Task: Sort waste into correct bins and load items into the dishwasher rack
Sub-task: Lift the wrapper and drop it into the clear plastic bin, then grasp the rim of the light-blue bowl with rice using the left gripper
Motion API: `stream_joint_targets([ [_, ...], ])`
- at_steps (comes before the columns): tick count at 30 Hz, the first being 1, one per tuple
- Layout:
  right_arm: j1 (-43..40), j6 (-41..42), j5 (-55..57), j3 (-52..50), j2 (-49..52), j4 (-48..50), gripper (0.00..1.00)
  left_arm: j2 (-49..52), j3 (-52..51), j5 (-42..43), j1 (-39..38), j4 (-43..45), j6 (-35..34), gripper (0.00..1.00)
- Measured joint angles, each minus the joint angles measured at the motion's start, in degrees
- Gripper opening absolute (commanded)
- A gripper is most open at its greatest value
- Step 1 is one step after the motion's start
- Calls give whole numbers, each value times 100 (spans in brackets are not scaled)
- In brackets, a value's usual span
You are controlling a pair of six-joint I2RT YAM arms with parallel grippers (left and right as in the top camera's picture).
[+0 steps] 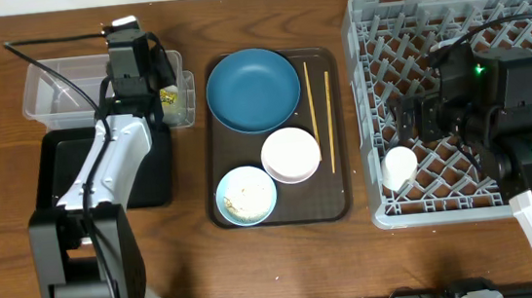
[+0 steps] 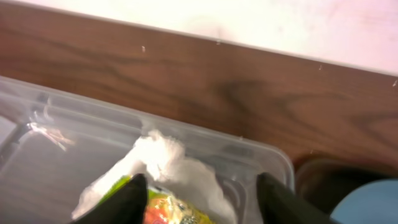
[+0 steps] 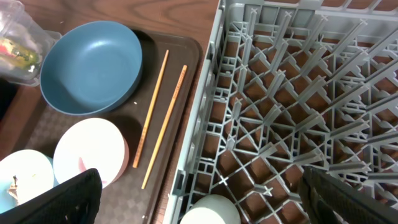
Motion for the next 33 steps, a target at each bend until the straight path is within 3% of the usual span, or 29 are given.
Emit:
stream_joint_targets([
  [6, -2, 0, 0, 2, 0, -13, 99, -597, 0, 170, 0, -763, -35, 72],
  [12, 0, 0, -2, 7, 0, 15, 99, -1744, 15, 1499, -129, -2649, -31, 72],
  [18, 0, 0, -13, 11, 0, 68, 99, -1786, 28, 2332, -918, -3773, 151, 72],
  [24, -2, 20, -17, 11, 0, 116, 99, -1399, 28, 2564, -1902, -3856, 269, 72],
  [33, -2, 20, -17, 11, 0, 107, 99, -756, 28, 2634, -2520, -4190, 249, 72],
])
